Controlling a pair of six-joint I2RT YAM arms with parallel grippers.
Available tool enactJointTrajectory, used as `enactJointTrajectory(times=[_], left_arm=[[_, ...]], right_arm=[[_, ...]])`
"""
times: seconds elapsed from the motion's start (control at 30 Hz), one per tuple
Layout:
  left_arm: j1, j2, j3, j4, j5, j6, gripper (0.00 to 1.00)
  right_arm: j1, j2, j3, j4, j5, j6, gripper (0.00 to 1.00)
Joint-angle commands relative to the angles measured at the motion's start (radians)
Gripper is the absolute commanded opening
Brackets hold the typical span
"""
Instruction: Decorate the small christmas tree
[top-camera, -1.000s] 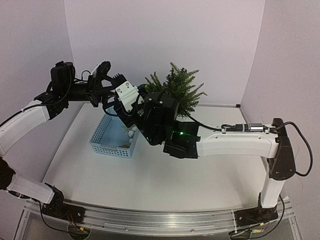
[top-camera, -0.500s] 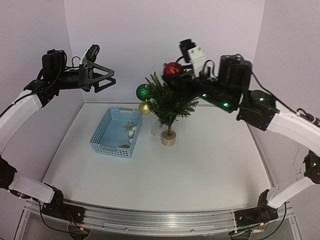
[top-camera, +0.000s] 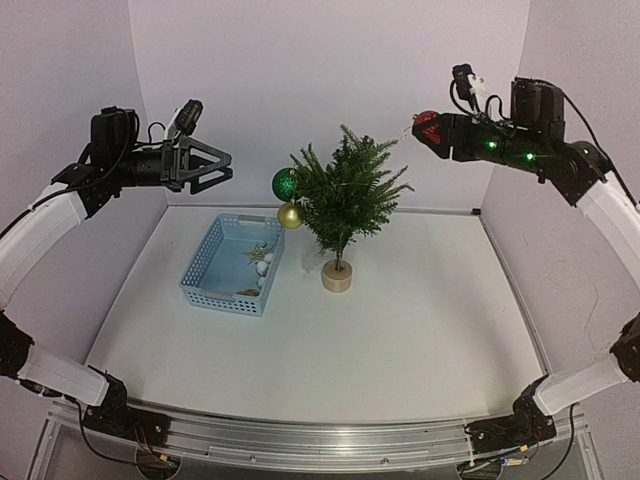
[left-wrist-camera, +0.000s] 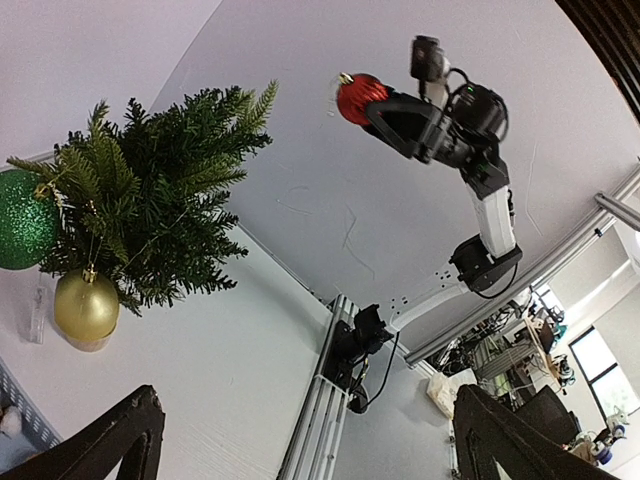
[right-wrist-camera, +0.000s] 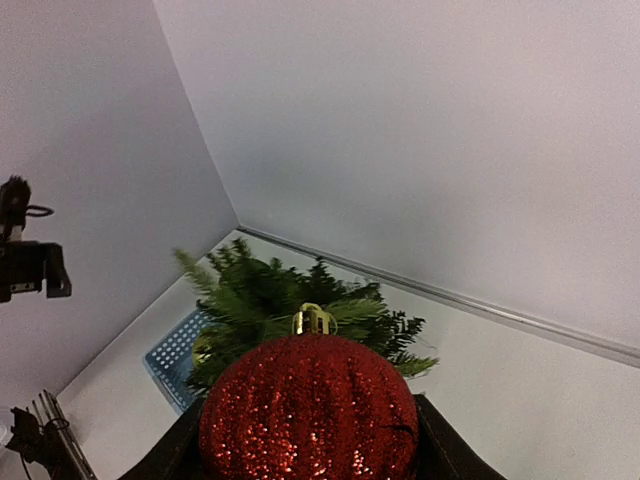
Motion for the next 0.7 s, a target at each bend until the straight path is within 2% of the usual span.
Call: enactJointTrajectory(times=[0.0, 0.1, 0.43, 0.67], left_arm=[[0.002, -0.031, -0.022, 0.017, 0.002, 0.017, 1.00], [0.003, -0.037, -0.036, 0.014, -0.002, 0.020, 1.00], [0.002, -0.028, -0.050, 0.003, -0.015, 0.030, 1.00], [0.003, -0.018, -0.059, 0.018, -0.012, 0.016, 0.99]], right_arm=[[-0.220, 0.117, 0.120, -0.045, -0.461, 0.201, 0.46], [-0.273, 0.180, 0.165, -0.047, -0.566, 0.231, 0.47], [-0.296, 0.190, 0.056, -0.047, -0.633, 0.180, 0.46], [-0.303, 0.255, 0.082, -0.048, -0.667, 0.186, 0.45]])
